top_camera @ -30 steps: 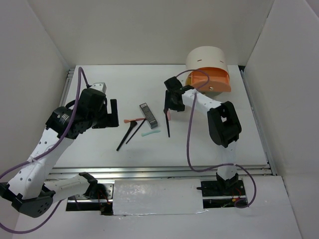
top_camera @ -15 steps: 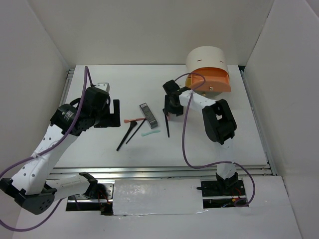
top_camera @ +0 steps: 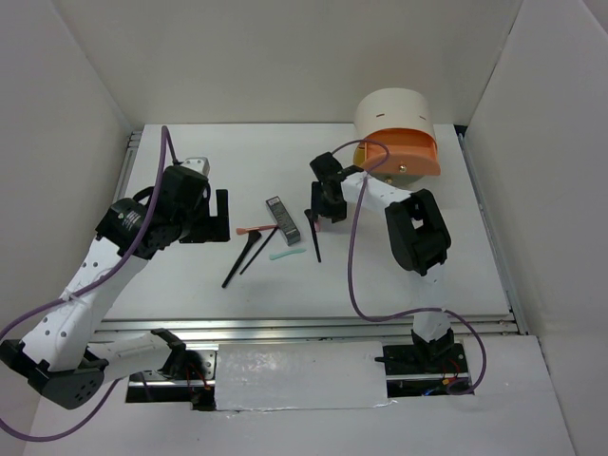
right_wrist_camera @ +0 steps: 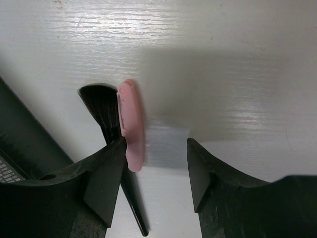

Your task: Organize the makeup

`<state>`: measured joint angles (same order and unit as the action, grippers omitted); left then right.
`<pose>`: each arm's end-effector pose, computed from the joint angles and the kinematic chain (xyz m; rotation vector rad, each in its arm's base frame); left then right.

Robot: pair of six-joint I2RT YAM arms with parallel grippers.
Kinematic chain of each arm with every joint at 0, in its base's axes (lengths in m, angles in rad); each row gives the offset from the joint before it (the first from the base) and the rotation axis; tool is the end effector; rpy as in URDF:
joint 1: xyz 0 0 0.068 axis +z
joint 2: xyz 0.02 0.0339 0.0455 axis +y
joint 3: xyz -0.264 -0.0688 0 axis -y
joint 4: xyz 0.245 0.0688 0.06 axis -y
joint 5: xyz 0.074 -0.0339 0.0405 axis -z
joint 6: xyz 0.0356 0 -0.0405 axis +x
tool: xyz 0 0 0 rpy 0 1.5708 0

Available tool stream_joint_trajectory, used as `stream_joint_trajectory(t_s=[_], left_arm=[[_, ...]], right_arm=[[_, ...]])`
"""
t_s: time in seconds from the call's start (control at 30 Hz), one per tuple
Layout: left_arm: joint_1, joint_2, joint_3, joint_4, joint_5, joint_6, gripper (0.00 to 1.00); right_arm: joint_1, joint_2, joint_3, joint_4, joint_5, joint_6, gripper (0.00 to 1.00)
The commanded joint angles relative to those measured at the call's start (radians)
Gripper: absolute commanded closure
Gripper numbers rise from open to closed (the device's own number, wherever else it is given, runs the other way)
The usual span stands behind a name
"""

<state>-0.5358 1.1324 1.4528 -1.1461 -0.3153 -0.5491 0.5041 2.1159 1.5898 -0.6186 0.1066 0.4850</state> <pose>0.1730 -0.0899 0.4074 -0.1613 2.3442 -0.1538 0.3907 0.2112 0.1685 0.0054 2.7131 0.1512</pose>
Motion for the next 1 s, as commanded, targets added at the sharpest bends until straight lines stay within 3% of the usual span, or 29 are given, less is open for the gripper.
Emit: stream_joint_trajectory(t_s=[0.0,0.73,0.8,0.97], left_arm=[[-0.003,-0.006,-0.009,0.026,0.015,0.023,0.01],[-0.003,-0.014,-0.028,0.036,0.033,0.035,0.0],[-0.003,-0.016,-0.031,0.037,0.035,0.035,0.01],[-0.003,-0.02,-0.035,0.039,0.032,0.034,0.01]], right_arm=[[0.01,-0.037,0.013,0.043,-0.022,0.004,0.4],[0.031,0.078,0.087,-0.053,-0.002,-0.017,0.45],[0.034,0.076,0.087,-0.058,0.01,-0.016,0.48],[0.033,0.067,0.068,-0.056,-0.011,-0.032,0.65]])
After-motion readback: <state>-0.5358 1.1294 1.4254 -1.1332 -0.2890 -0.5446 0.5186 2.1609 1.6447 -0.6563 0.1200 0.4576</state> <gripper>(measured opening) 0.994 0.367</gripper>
